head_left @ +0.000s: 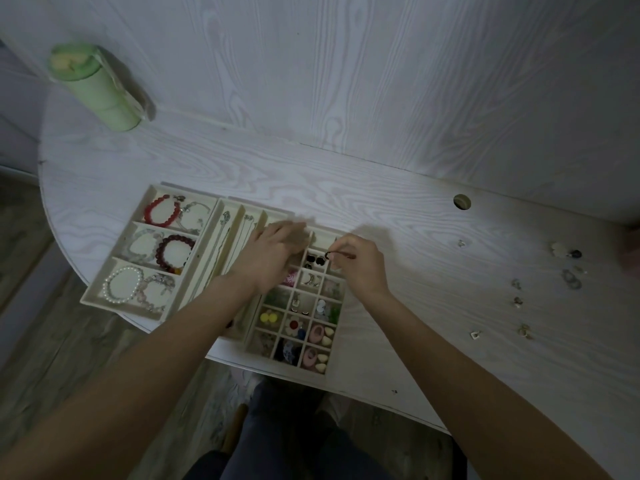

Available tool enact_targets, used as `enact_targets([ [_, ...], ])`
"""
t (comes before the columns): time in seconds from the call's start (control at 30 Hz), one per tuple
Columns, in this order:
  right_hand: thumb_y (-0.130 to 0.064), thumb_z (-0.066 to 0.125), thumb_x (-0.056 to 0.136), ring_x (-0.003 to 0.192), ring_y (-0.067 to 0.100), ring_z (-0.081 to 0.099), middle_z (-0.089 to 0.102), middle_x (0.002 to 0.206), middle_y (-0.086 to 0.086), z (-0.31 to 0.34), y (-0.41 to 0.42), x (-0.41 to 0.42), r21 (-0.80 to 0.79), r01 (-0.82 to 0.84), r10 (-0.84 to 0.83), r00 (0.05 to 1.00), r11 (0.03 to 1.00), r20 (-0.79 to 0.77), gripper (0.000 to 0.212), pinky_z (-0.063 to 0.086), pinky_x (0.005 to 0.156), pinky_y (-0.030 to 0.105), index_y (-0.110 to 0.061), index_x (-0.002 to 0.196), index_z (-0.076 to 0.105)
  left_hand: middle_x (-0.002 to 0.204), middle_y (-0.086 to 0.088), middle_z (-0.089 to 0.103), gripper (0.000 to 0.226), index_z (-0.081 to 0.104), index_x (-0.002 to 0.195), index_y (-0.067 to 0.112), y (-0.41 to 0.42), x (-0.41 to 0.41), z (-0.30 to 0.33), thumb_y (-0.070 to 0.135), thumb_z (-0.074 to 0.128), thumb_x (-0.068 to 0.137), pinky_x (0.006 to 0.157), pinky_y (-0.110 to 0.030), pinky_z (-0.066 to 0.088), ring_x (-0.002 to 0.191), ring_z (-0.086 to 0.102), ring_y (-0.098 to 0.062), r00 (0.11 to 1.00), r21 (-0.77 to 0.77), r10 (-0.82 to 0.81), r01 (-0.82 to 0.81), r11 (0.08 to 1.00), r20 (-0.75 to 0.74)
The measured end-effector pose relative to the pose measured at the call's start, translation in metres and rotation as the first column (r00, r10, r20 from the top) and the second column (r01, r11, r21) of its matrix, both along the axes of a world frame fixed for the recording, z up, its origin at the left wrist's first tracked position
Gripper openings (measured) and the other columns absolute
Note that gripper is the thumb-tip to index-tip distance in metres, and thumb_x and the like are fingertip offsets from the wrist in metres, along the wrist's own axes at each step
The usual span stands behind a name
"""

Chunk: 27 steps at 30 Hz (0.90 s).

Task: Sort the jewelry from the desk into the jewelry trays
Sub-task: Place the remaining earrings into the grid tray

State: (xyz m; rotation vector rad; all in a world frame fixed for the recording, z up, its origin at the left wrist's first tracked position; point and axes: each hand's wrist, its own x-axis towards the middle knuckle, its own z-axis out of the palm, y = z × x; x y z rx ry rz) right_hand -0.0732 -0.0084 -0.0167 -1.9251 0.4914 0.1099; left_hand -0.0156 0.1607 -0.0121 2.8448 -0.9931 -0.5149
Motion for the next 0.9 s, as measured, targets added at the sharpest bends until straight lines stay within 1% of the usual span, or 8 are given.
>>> enact_targets([
  [0.1, -0.004, 0.064, 0.087, 0.083, 0.012, 0.063, 0.071, 0.090, 0.005, -0.004, 0.005, 0.000, -0.092, -0.021, 0.022, 1.000, 0.996, 0.017, 0.008, 0.050, 0.076, 0.021, -0.008, 0.083, 0.070, 0.158, 0.009, 0.004, 0.071, 0.016, 0.150, 0.030, 0.002, 0.002, -0.004, 0.017, 0.053, 0.090, 0.117, -0.040, 0.001, 0.146, -0.002, -0.011, 0.998, 0.047, -0.054, 0.056, 0.997, -0.026],
  [0.2, -0.003, 0.064, 0.088, 0.090, 0.015, 0.065, 0.071, 0.094, 0.006, -0.009, 0.009, -0.001, -0.138, -0.035, 0.036, 0.999, 0.990, 0.005, 0.008, 0.053, 0.081, 0.028, -0.009, 0.084, 0.069, 0.158, 0.010, -0.001, 0.074, 0.008, 0.150, 0.029, 0.005, 0.004, -0.004, 0.020, 0.052, 0.092, 0.116, -0.039, -0.004, 0.145, -0.007, -0.009, 0.997, 0.085, -0.063, 0.067, 0.994, -0.054],
  [0.3, -0.002, 0.062, 0.088, 0.090, 0.011, 0.063, 0.070, 0.097, 0.005, -0.012, 0.011, -0.002, -0.198, -0.070, 0.072, 0.997, 0.978, 0.002, 0.010, 0.054, 0.081, 0.032, -0.011, 0.088, 0.068, 0.158, 0.010, -0.002, 0.074, 0.005, 0.151, 0.028, 0.007, 0.006, -0.003, 0.022, 0.051, 0.093, 0.116, -0.041, -0.005, 0.145, -0.009, -0.009, 0.995, 0.115, -0.078, 0.083, 0.990, -0.055],
  [0.4, -0.004, 0.062, 0.088, 0.091, 0.015, 0.066, 0.072, 0.098, 0.004, -0.015, 0.014, -0.003, -0.250, -0.108, 0.109, 0.994, 0.962, -0.010, 0.013, 0.055, 0.082, 0.037, -0.013, 0.091, 0.070, 0.158, 0.010, -0.004, 0.074, 0.005, 0.151, 0.028, 0.008, 0.007, -0.002, 0.025, 0.051, 0.093, 0.117, -0.043, -0.004, 0.145, -0.010, -0.009, 0.995, 0.131, -0.087, 0.093, 0.987, -0.052],
  [0.63, -0.013, 0.062, 0.090, 0.084, 0.014, 0.066, 0.072, 0.094, -0.002, -0.008, 0.015, -0.003, -0.422, -0.147, 0.131, 0.989, 0.895, -0.066, 0.012, 0.053, 0.071, 0.029, -0.020, 0.091, 0.071, 0.158, 0.007, -0.008, 0.081, -0.001, 0.151, 0.025, 0.006, 0.009, -0.003, 0.027, 0.054, 0.091, 0.116, -0.038, -0.002, 0.145, -0.007, -0.007, 0.998, 0.089, -0.028, 0.033, 0.996, -0.060],
  [0.73, -0.014, 0.059, 0.091, 0.085, 0.016, 0.065, 0.071, 0.094, -0.002, -0.004, 0.017, -0.002, -0.476, -0.177, 0.155, 0.984, 0.862, -0.085, 0.013, 0.047, 0.065, 0.026, -0.020, 0.091, 0.070, 0.158, 0.006, -0.007, 0.083, -0.002, 0.151, 0.023, 0.004, 0.010, -0.003, 0.028, 0.054, 0.090, 0.117, -0.038, -0.001, 0.145, -0.005, -0.008, 0.997, 0.098, -0.005, 0.013, 0.995, -0.073],
  [0.83, -0.014, 0.058, 0.092, 0.090, 0.017, 0.061, 0.063, 0.103, -0.001, -0.005, 0.019, -0.002, -0.529, -0.208, 0.183, 0.978, 0.823, -0.099, 0.013, 0.039, 0.062, 0.025, -0.020, 0.089, 0.068, 0.159, 0.005, -0.006, 0.082, 0.000, 0.151, 0.022, 0.002, 0.010, -0.002, 0.027, 0.054, 0.090, 0.117, -0.039, -0.001, 0.145, -0.004, -0.009, 0.997, 0.109, -0.002, 0.011, 0.994, -0.078],
  [0.9, -0.014, 0.059, 0.090, 0.094, 0.016, 0.057, 0.055, 0.111, -0.001, -0.008, 0.020, -0.003, -0.546, -0.206, 0.181, 0.978, 0.812, -0.100, 0.011, 0.042, 0.064, 0.026, -0.020, 0.089, 0.069, 0.159, 0.005, -0.005, 0.081, 0.001, 0.151, 0.021, 0.002, 0.011, -0.001, 0.026, 0.054, 0.090, 0.117, -0.039, -0.001, 0.145, -0.004, -0.008, 0.997, 0.109, 0.004, 0.005, 0.994, -0.083],
])
